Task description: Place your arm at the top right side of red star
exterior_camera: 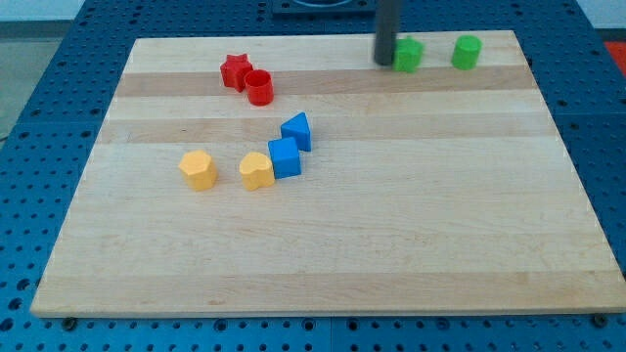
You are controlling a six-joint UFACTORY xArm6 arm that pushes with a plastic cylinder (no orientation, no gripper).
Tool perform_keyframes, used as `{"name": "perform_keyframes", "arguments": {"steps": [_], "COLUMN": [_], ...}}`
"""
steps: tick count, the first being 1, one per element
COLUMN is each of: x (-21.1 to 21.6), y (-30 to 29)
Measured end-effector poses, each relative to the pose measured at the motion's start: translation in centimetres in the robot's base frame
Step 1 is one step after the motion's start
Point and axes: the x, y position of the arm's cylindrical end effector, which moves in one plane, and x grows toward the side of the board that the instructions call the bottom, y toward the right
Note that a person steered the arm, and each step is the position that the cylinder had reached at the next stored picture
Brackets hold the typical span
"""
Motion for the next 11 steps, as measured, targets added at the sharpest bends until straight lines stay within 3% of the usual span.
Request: {"name": "perform_keyframes", "arguments": {"steps": [1, 2, 3, 6, 7, 8, 11], "x": [0.0, 2.0, 2.4, 1.8, -0.4, -1.9, -2.1], "y": [0.5, -5.5, -6.8, -5.5, -6.2, -8.8, -23.5]}}
